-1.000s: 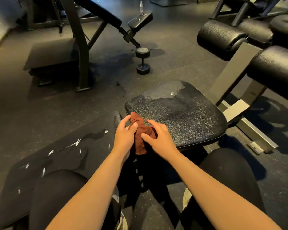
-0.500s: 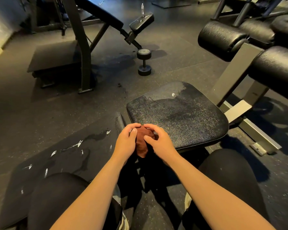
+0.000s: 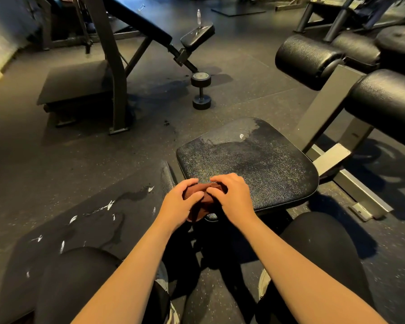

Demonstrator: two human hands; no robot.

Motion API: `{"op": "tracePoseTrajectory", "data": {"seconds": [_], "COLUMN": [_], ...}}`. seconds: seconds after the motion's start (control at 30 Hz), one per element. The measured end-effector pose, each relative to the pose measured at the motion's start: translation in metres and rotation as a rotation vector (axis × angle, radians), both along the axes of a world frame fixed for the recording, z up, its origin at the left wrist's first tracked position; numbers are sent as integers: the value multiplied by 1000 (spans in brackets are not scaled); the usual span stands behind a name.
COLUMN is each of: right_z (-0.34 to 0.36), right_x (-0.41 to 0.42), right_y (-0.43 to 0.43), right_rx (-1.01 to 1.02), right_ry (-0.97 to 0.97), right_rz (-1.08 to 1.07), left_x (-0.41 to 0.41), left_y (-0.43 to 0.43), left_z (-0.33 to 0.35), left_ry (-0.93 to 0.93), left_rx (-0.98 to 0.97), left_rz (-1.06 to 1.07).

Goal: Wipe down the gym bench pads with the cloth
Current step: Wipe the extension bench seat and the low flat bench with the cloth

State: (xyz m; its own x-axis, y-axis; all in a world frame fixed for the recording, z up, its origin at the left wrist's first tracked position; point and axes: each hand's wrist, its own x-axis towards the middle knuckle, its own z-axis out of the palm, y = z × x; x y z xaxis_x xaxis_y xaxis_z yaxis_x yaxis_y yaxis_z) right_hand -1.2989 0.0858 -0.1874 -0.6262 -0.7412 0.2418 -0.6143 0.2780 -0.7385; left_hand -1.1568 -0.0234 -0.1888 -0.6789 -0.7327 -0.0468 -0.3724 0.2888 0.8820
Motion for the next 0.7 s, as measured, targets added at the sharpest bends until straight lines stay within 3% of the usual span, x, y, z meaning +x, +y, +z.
{"op": "tracePoseTrajectory", "data": {"seconds": [0.33,0.43,0.57,0.7], "right_z": [-5,-11,-22,-27], "right_x": [-6,-5,6,10], "right_y": [-6,-10,-12,-19], "right_rx": [30,95,117,39], "right_ry": [54,75,190,80], "right_rz": [-13,-51,-132,17], "left_x": [-15,-20,-26,-29], "left_y": [-4,-5,-5,-5], "left_z": [-21,-24,-33,-33], "left_ry": [4,-45,27,75], "left_rx": [-118,-51,-66,9], "left_rz": [80,173,172,226]}}
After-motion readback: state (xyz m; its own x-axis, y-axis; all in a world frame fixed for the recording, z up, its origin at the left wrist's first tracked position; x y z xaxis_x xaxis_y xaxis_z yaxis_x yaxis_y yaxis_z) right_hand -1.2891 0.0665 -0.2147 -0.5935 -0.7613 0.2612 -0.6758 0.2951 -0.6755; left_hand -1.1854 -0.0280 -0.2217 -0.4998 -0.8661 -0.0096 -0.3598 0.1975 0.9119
